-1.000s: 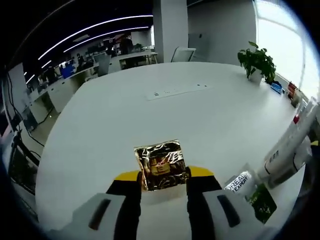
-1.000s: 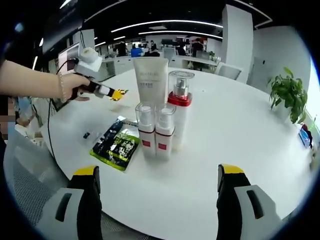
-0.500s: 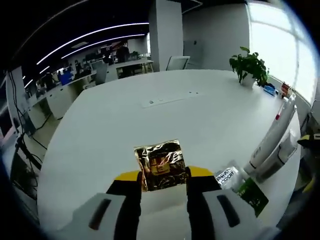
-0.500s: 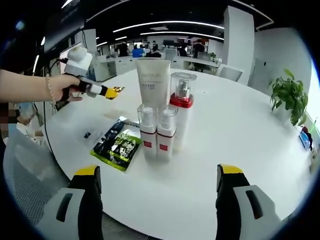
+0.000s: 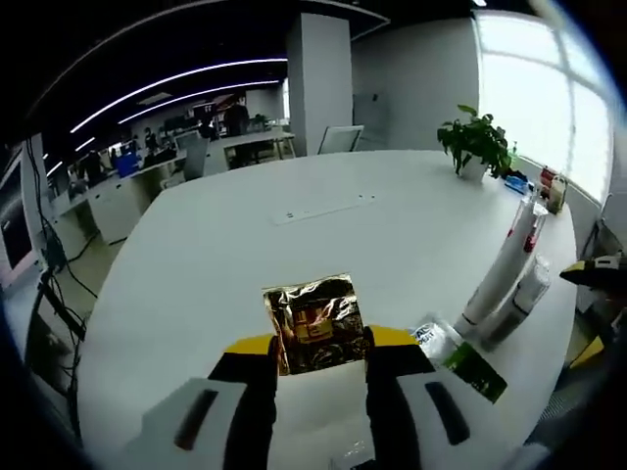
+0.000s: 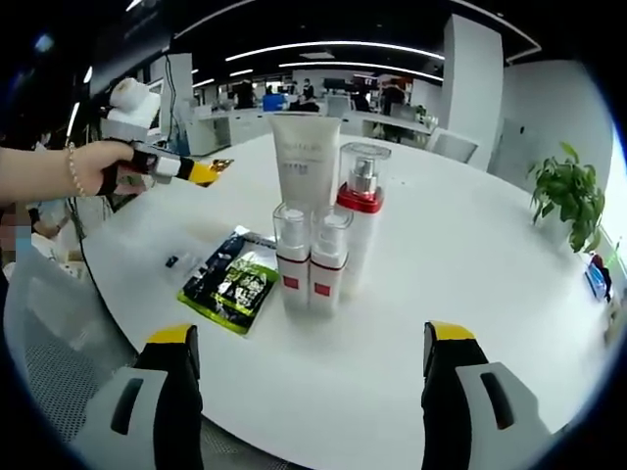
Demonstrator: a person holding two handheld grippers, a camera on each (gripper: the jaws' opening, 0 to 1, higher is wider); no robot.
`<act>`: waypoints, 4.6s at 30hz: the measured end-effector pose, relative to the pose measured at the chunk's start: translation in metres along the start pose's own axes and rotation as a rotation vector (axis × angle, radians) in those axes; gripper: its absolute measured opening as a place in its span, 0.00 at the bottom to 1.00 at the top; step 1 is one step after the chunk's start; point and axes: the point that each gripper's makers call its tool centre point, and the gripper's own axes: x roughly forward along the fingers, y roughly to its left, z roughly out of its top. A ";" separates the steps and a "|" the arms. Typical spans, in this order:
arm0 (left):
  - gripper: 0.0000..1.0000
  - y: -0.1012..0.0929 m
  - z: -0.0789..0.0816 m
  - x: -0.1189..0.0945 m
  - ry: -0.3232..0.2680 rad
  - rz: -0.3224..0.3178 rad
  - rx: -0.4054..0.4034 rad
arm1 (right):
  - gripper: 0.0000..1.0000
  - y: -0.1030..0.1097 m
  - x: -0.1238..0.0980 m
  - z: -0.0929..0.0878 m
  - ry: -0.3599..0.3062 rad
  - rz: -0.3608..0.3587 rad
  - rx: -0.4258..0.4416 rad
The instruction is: Arrange the skincare products in the storage area until every visible bottle or jar stands upright without overlapping.
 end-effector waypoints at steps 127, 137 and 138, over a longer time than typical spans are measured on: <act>0.35 -0.099 -0.028 -0.135 -0.146 -0.327 0.114 | 0.01 0.139 -0.002 0.119 -0.224 0.678 0.336; 0.24 -0.072 -0.029 -0.149 -0.161 -0.516 -0.205 | 0.01 0.155 -0.008 0.131 -0.224 0.737 0.300; 0.23 -0.070 -0.029 -0.150 -0.162 -0.530 -0.256 | 0.01 0.158 -0.011 0.132 -0.226 0.747 0.295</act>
